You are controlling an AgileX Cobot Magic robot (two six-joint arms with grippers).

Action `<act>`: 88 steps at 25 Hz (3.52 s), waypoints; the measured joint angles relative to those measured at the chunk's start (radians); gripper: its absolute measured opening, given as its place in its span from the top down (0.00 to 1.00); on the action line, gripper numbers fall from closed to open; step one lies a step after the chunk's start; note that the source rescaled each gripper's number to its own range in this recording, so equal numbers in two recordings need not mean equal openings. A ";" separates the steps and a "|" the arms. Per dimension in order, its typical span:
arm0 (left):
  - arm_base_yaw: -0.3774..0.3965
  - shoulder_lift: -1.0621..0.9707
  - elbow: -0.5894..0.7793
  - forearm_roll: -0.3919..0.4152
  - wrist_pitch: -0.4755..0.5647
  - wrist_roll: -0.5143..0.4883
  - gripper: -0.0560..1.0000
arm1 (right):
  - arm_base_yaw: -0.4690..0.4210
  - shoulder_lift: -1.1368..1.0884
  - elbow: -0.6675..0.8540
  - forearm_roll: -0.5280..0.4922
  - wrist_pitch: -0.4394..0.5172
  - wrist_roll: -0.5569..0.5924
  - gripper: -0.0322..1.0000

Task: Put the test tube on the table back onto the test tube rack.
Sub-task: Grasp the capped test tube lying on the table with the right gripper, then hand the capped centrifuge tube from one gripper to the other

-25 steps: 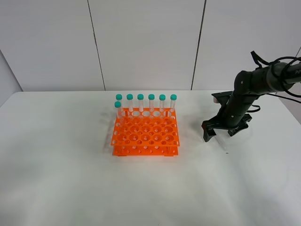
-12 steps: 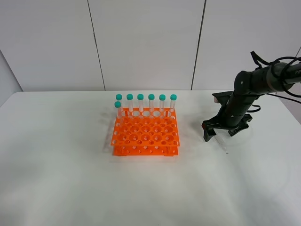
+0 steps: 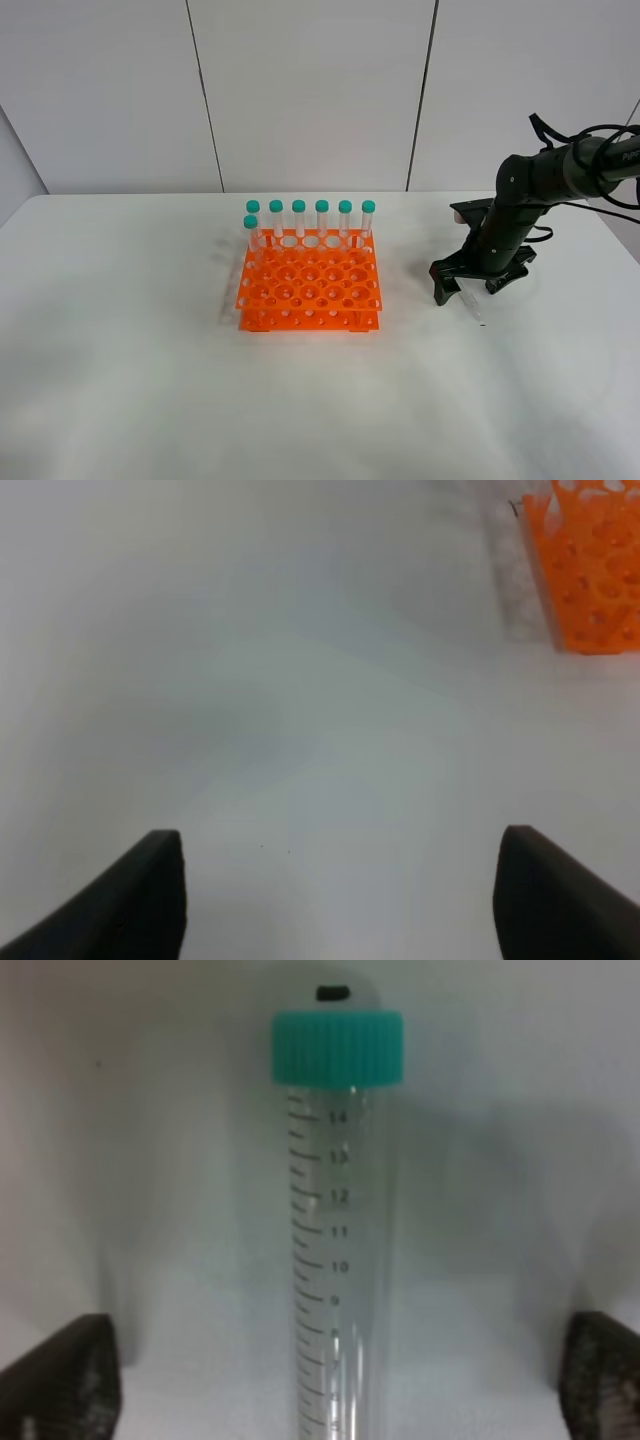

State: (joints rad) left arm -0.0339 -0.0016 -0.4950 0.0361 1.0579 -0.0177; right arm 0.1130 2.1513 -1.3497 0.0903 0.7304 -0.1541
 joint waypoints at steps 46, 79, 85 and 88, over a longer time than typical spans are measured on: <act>0.000 0.000 0.000 0.000 0.000 0.000 0.00 | 0.269 -0.717 0.315 0.309 0.010 -0.440 0.94; 0.000 1.074 -0.379 -0.881 -0.442 0.526 0.00 | 0.313 -0.564 0.303 0.790 0.072 -0.861 0.94; -0.110 1.284 -0.381 -1.359 -0.437 0.927 0.00 | 0.313 -0.564 0.303 0.791 0.056 -0.861 0.94; -0.193 1.354 -0.381 -1.504 -0.460 1.037 0.00 | 0.313 -0.564 0.303 0.794 0.051 -0.861 0.94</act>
State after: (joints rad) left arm -0.2273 1.3529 -0.8755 -1.4680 0.5979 1.0196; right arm 0.4265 1.5875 -1.0469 0.8848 0.7809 -1.0152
